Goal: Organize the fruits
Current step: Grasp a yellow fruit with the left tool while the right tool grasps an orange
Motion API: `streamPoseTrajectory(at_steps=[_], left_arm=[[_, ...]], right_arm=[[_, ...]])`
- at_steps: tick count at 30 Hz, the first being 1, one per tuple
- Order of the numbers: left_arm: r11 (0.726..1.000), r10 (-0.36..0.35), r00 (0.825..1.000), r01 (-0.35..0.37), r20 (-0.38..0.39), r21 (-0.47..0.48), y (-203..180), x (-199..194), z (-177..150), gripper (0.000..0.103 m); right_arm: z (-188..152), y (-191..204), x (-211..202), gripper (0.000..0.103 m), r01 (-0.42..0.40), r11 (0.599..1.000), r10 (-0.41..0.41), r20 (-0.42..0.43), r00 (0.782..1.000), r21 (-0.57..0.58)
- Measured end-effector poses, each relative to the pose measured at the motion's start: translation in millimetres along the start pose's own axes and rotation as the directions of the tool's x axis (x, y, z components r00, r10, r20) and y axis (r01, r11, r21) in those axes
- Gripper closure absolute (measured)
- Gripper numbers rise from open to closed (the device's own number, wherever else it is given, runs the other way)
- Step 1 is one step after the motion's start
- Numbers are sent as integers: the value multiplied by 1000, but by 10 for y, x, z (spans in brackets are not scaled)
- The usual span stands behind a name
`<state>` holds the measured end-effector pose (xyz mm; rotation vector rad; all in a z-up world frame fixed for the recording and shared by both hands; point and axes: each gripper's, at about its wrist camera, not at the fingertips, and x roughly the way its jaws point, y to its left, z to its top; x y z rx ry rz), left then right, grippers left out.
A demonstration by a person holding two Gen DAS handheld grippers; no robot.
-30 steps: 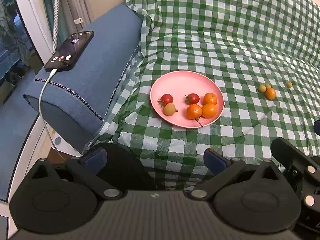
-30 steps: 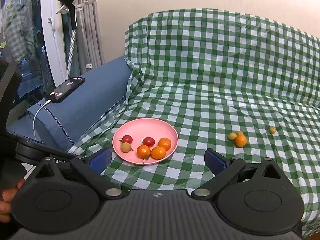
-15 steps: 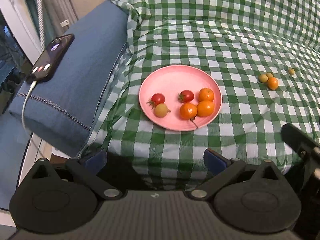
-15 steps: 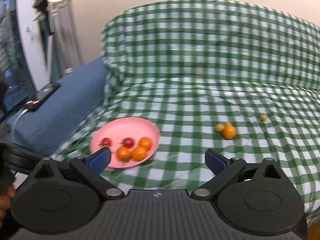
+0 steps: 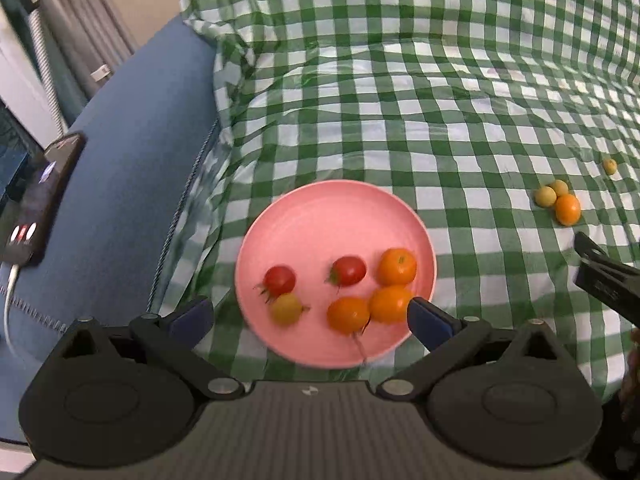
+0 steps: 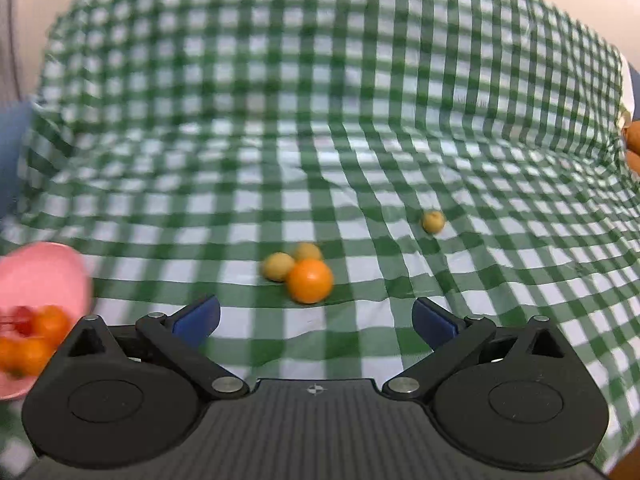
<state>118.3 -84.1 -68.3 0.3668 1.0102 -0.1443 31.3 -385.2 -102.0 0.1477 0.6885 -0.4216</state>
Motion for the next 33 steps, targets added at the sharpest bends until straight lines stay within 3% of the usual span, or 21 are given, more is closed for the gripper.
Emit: streamPoseTrajectory(at_steps=[6,12,13,14,16,19,24,26,29,33], left_arm=[[999,11,1000,-10,-27,45,-320,287,331,0],[998,4,999,-1,-43,66,-581,498,519,0],[997,4,999,0,-45,73,-629,528,537,0],[997,4,999,0,-43,78,-683,555,555,0],[996,0,999,4,-43,88,-809,617,598,0],[996,-34,998,39,-60,86,-1025,741,693,0],[969,-147,988,151,-39,195,-1609,932,861,0],[953,-163,983,178,-83,244,-1864,1073,927,0],[925,-215,964,253,-159,284,-2173,1269,1011,0],[914,-234,951,286,-202,288,-2415,1425,1087,0]], right_arm=[[31,-36,715,2,37,999,-37,-22,999,-24],[-53,-27,966,7,26,998,-28,-18,999,-64],[-49,-45,962,20,13,998,-14,-13,1000,-61],[-39,-58,945,40,-7,998,7,-9,1000,-55],[-22,-97,933,63,-66,998,66,-10,998,-22],[12,-265,933,63,-28,997,30,-21,999,70],[4,-740,944,63,188,955,-181,-54,982,230],[-43,-906,946,63,201,937,-193,-57,980,284],[-73,-880,943,63,211,940,-203,-55,978,268],[-82,-902,942,63,204,937,-197,-53,979,285]])
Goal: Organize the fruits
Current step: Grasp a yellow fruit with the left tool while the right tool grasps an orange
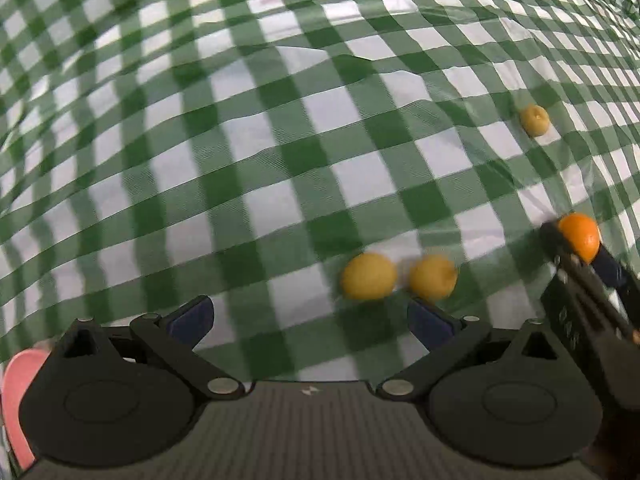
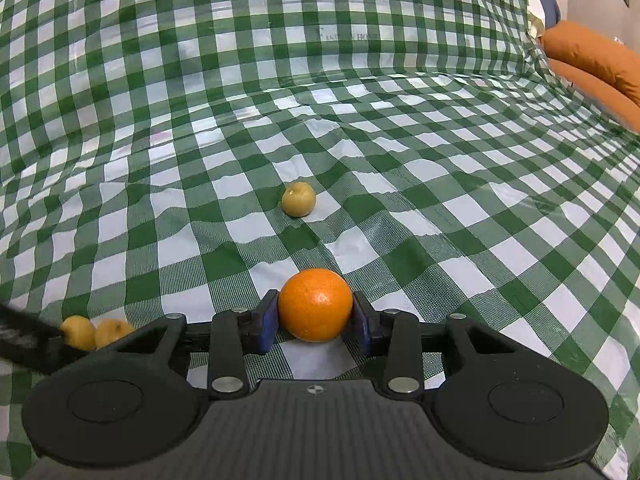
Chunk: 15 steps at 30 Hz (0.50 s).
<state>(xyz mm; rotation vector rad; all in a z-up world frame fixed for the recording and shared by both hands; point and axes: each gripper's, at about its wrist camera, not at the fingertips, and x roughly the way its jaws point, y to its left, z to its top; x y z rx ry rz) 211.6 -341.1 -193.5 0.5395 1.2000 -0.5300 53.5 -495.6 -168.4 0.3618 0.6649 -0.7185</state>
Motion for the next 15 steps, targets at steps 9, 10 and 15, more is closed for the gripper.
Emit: streamPoseTrajectory(at_steps=[9,10,15], left_arm=[[990,-119,993,118,-7,-79,3,41,256,73],[989,-124,992,122,-18,-82,3,32,256,73],[990,-108,994,106,-10,-91,37,-70,181,73]], right_arm=[[60,33,24,63,3,1000,-3,2,1000,-3],[65,28,30,63,1,1000,-1,2,1000,-2],[81,15,44,63,-2,1000,2,4,1000,9]])
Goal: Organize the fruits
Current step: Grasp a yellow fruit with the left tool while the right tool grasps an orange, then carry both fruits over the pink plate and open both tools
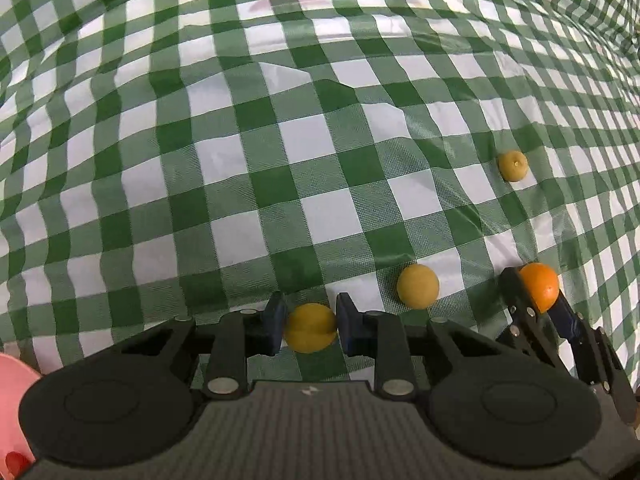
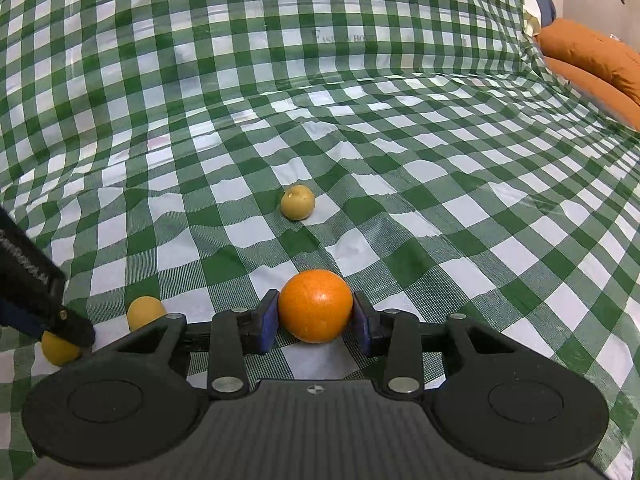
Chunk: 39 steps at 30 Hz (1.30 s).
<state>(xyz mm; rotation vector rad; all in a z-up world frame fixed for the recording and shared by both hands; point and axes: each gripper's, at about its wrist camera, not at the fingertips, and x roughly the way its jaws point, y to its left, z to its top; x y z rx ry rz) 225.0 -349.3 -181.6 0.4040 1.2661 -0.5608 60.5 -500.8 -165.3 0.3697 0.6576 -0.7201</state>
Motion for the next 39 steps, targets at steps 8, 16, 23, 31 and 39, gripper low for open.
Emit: streamPoseTrajectory(at_steps=[8,16,23,31,39], left_arm=[[998,63,995,-64,79,4,206,-597,-377,73],[990,143,981,-139,131,-34,695,-1496,-1440,73],[975,178,980,-164,85,-146,1209,-1898,-2433,73],[963,194,960,-146,204,-226,1434,-2338,-3160,73],[963,156,938,-74,309,-259,1388,-2588,-3561,73]], right_arm=[[6,8,-161,63,-10,999,6,70,998,53],[17,-20,-977,63,-175,984,172,93,981,27],[-402,174,-1972,63,-358,929,361,11,933,-91],[-552,618,-2758,63,-530,832,521,-92,848,-166],[-666,877,-3468,63,-524,796,539,-39,842,-304]])
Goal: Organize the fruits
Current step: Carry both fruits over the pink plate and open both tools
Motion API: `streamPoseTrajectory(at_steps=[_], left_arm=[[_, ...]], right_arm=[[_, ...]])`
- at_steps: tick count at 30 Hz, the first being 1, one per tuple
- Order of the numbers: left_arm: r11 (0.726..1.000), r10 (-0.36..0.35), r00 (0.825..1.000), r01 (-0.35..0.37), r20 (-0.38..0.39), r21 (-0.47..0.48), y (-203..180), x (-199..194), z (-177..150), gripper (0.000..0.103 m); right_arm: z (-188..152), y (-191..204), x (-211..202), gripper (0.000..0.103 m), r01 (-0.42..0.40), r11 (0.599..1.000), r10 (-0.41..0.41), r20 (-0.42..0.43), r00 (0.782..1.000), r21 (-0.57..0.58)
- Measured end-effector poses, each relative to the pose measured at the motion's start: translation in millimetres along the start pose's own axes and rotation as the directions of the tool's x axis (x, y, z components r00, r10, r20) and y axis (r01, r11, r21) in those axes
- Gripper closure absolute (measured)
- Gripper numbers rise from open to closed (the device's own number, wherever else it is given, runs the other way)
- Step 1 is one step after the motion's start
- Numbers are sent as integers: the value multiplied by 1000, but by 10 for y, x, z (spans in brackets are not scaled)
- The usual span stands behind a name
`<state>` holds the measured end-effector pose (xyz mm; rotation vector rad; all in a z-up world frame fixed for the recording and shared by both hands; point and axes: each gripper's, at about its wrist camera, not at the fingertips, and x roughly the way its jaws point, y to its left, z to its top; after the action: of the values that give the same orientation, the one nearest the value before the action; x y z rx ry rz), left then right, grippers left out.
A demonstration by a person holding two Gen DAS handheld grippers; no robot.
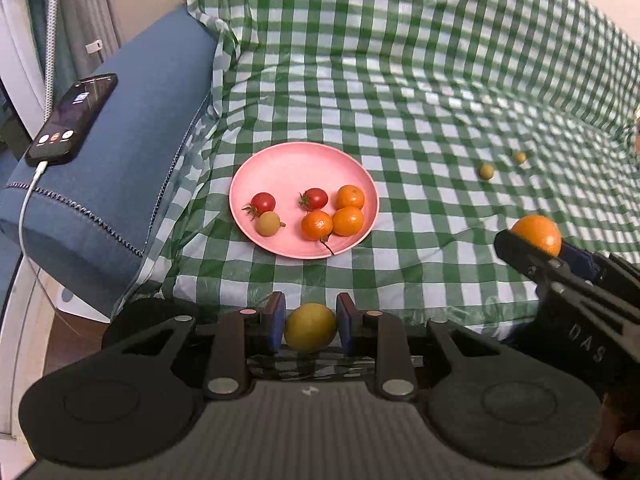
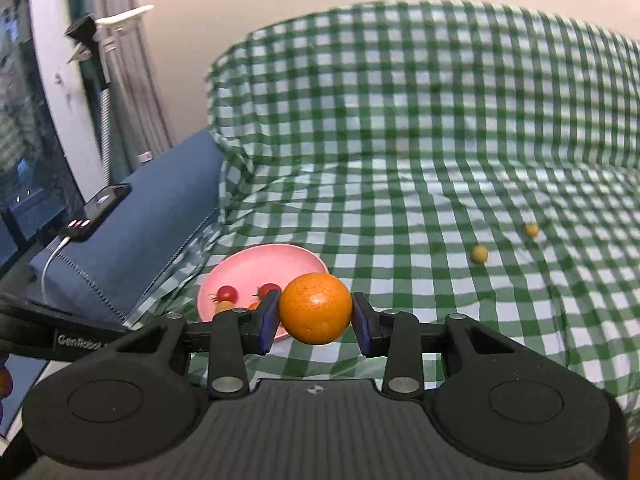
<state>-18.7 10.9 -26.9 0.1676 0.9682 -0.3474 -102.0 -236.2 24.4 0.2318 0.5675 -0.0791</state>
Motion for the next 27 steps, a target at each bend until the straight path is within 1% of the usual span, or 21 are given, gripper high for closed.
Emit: streamPoseTrajectory(at_steps=[7,16,27], left_arm=[[999,-28,998,29,58,-14,76,-236,-136,73],[999,-38,994,41,98,-26,129,-380,-204,73],[999,-42,996,44,79,-31,131,-293,-217,73]], right_arm=[[-18,253,-223,63,17,998,-16,25,1000,-54],[-28,367,-343,63,29,996,-25,52,998,-88],[-53,335,-322,63,28,996,-26,34,999,-80]])
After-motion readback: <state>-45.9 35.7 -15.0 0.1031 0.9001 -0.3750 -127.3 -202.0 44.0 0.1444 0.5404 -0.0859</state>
